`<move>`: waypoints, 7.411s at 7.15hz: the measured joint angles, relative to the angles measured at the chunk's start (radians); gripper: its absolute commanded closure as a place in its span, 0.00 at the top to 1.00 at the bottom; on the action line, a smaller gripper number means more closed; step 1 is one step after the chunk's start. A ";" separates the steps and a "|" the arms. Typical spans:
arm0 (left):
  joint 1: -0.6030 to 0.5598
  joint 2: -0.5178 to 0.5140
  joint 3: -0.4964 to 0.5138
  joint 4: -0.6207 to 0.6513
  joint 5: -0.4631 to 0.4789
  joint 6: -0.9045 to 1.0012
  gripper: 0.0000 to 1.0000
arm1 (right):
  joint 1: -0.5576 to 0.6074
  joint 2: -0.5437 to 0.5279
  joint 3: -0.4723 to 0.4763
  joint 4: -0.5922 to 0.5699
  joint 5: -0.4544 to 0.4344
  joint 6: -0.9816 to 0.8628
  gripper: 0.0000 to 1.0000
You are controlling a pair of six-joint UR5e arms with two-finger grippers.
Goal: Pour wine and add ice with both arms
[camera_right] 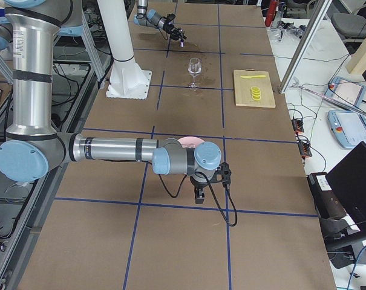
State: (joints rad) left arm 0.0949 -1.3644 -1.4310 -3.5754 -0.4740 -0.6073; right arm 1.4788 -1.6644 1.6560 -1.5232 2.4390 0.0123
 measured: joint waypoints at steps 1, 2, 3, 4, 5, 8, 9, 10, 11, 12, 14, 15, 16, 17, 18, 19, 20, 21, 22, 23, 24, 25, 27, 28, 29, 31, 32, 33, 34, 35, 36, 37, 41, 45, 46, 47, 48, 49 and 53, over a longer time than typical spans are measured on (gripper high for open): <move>-0.001 0.002 0.000 -0.002 0.000 0.001 1.00 | 0.000 0.000 0.000 0.000 0.000 0.000 1.00; -0.001 0.006 -0.001 -0.003 -0.005 0.003 1.00 | 0.000 0.000 -0.001 0.000 0.000 0.000 1.00; -0.002 0.014 -0.003 -0.003 -0.019 0.008 1.00 | 0.000 0.001 -0.001 0.000 0.000 0.000 1.00; -0.002 0.031 -0.006 -0.002 -0.047 0.012 1.00 | 0.000 0.001 -0.001 0.000 0.000 0.000 1.00; -0.003 0.067 -0.011 0.000 -0.086 0.014 1.00 | 0.000 0.001 -0.001 0.000 0.000 0.000 1.00; -0.004 0.163 -0.037 0.014 -0.260 0.016 1.00 | 0.000 0.002 0.001 0.000 0.000 0.001 1.00; -0.006 0.214 -0.054 0.019 -0.325 0.016 1.00 | 0.000 0.002 0.002 0.000 0.000 0.001 1.00; -0.010 0.278 -0.078 0.030 -0.376 0.016 1.00 | 0.000 0.001 0.004 0.000 0.001 0.001 1.00; -0.022 0.326 -0.092 0.044 -0.408 0.017 1.00 | 0.000 0.001 0.006 0.000 0.007 0.001 1.00; -0.057 0.347 -0.101 0.067 -0.445 0.017 1.00 | 0.000 0.001 0.007 0.001 0.013 0.002 1.00; -0.203 0.354 -0.134 0.169 -0.562 0.035 1.00 | 0.000 0.000 0.011 0.001 0.018 0.001 1.00; -0.293 0.341 -0.148 0.223 -0.608 0.088 1.00 | 0.000 0.000 0.014 0.002 0.018 0.001 1.00; -0.392 0.317 -0.153 0.272 -0.663 0.154 1.00 | 0.000 -0.003 0.016 0.001 0.018 0.001 1.00; -0.479 0.293 -0.153 0.323 -0.712 0.213 1.00 | 0.000 -0.005 0.017 0.002 0.018 0.001 1.00; -0.551 0.266 -0.152 0.387 -0.740 0.266 1.00 | 0.000 -0.007 0.017 0.002 0.018 0.001 1.00; -0.620 0.240 -0.151 0.450 -0.766 0.313 1.00 | 0.000 -0.007 0.017 0.002 0.018 0.000 1.00; -0.702 0.212 -0.153 0.525 -0.832 0.341 1.00 | 0.000 -0.006 0.017 0.002 0.018 0.002 1.00; -0.809 0.166 -0.155 0.630 -0.943 0.360 1.00 | 0.000 -0.003 0.017 0.002 0.017 0.004 1.00; -0.914 0.111 -0.155 0.732 -1.052 0.391 1.00 | 0.000 0.003 0.017 0.003 0.015 0.005 1.00; -0.999 0.060 -0.158 0.818 -1.154 0.425 1.00 | -0.001 0.013 0.017 0.003 0.011 0.005 1.00; -1.076 0.007 -0.162 0.908 -1.268 0.439 1.00 | -0.002 0.029 0.017 0.002 0.000 0.004 1.00; -1.154 -0.045 -0.167 1.006 -1.400 0.439 1.00 | -0.002 0.042 0.026 0.002 -0.026 0.004 1.00; -1.271 -0.103 -0.203 1.168 -1.657 0.333 1.00 | -0.015 0.045 0.061 0.003 -0.061 0.012 1.00; -1.298 -0.108 -0.238 1.220 -1.749 0.203 1.00 | -0.040 0.038 0.093 0.003 -0.062 0.021 1.00; -1.311 -0.105 -0.269 1.256 -1.818 0.055 1.00 | -0.089 0.017 0.141 0.008 -0.059 0.055 1.00; -1.317 -0.103 -0.334 1.359 -1.930 -0.061 1.00 | -0.207 -0.022 0.207 0.112 -0.065 0.234 1.00; -1.321 -0.098 -0.367 1.408 -1.962 -0.066 1.00 | -0.275 -0.037 0.212 0.201 -0.090 0.367 1.00; -1.328 -0.086 -0.379 1.434 -1.974 -0.037 1.00 | -0.345 -0.044 0.212 0.280 -0.133 0.505 1.00; -1.341 -0.073 -0.377 1.457 -1.968 0.052 1.00 | -0.398 -0.046 0.205 0.331 -0.172 0.610 1.00; -1.365 -0.067 -0.371 1.503 -1.933 0.189 1.00 | -0.426 -0.047 0.195 0.357 -0.194 0.662 1.00; -1.417 -0.078 -0.364 1.597 -1.878 0.345 1.00 | -0.441 -0.048 0.187 0.368 -0.207 0.685 1.00; -1.492 -0.119 -0.355 1.731 -1.843 0.459 1.00 | -0.454 -0.049 0.178 0.381 -0.213 0.703 0.99; -1.578 -0.198 -0.359 1.943 -1.828 0.541 1.00 | -0.489 -0.047 0.121 0.489 -0.214 0.743 0.00; -1.580 -0.193 -0.360 1.946 -1.843 0.541 1.00 | -0.491 -0.055 0.166 0.518 -0.205 0.762 0.00; -1.580 -0.193 -0.359 1.946 -1.847 0.541 1.00 | -0.491 -0.057 0.237 0.504 -0.203 0.789 0.00; -1.580 -0.192 -0.358 1.946 -1.849 0.541 1.00 | -0.491 -0.031 0.309 0.469 -0.203 0.850 0.00; -1.580 -0.192 -0.355 1.946 -1.850 0.541 1.00 | -0.498 0.043 0.354 0.416 -0.207 0.946 0.00; -1.580 -0.186 -0.354 1.946 -1.851 0.541 1.00 | -0.522 0.145 0.373 0.367 -0.218 1.072 0.00; -1.580 -0.141 -0.350 1.943 -1.923 0.543 1.00 | -0.808 0.617 0.375 0.033 -0.483 1.468 0.00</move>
State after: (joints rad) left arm -1.4849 -1.5056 -1.7814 -1.6320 -2.3974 -0.0646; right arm 0.6710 -1.0469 2.0311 -1.4905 1.9564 1.4803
